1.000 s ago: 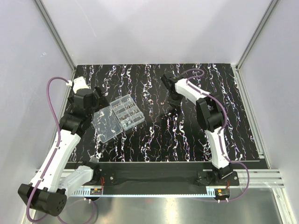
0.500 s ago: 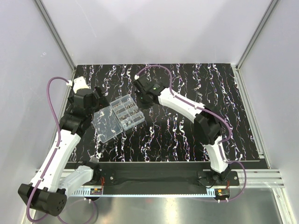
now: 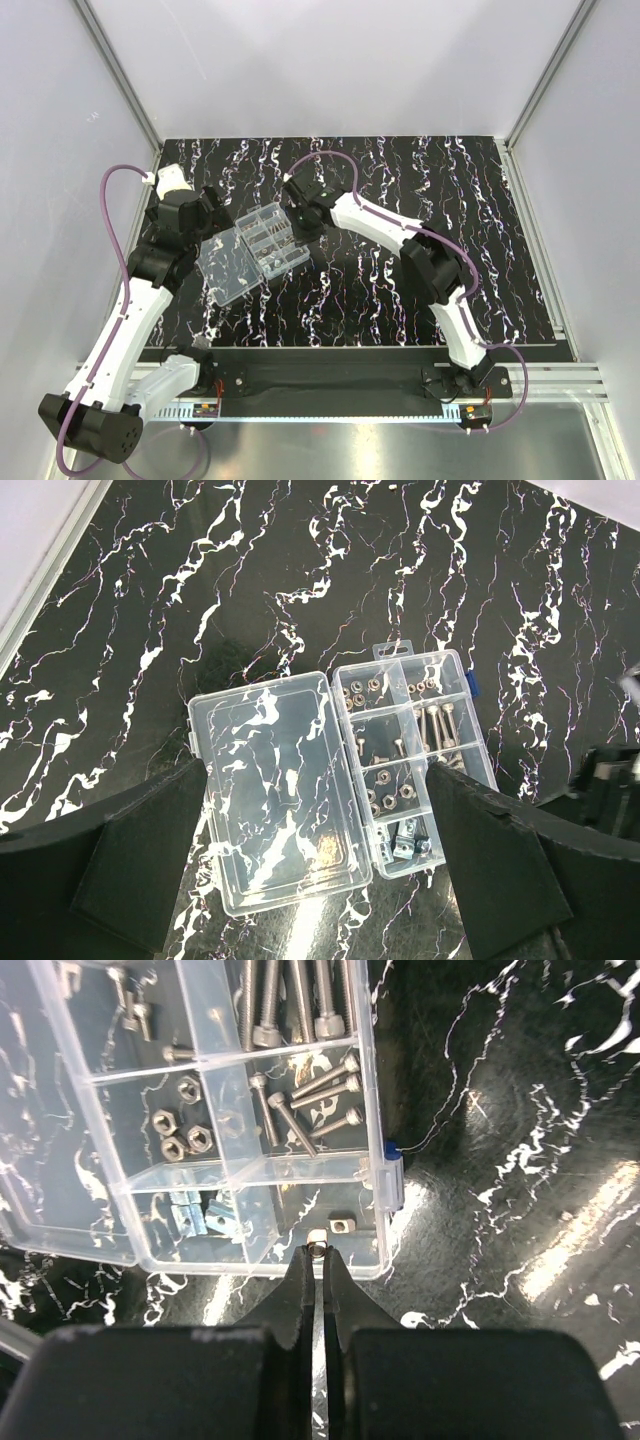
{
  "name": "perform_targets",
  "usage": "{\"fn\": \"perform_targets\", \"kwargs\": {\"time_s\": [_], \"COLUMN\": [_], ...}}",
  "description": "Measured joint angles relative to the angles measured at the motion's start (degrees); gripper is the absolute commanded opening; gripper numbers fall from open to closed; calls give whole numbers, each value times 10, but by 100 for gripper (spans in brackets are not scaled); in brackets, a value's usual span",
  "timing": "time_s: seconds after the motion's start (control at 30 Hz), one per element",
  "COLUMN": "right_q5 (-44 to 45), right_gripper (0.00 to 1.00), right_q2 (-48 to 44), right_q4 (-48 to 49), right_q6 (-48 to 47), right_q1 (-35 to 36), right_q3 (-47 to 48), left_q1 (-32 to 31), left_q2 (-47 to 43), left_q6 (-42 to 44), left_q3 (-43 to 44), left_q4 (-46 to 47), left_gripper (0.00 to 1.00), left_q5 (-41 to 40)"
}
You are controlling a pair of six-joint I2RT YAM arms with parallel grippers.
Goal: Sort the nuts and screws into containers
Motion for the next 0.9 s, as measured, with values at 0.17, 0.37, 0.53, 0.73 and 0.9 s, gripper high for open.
{"fn": "perform_targets", "kwargs": {"time_s": [0.17,0.37,0.53,0.73,0.9], "right_q5": [-5,-6,-10,17,76], "right_gripper": [11,34,45,53,53], "right_q2": [12,13,13,22,24], "right_q4": [0,0,-10,-55,-111], "right_q6": [0,-4,-8,-13,29], "right_q1": [2,7,10,9,-24], "right_q3": [0,0,13,100,172], "left_q1": [0,0,0,0,0], "left_q2": [0,0,0,0,0], "left_q6": [0,0,0,0,0], "left_q3": [0,0,0,0,0], "left_q4": [0,0,0,0,0], "left_gripper": [99,99,99,99,99], "left_q5": [0,0,0,1,2]}}
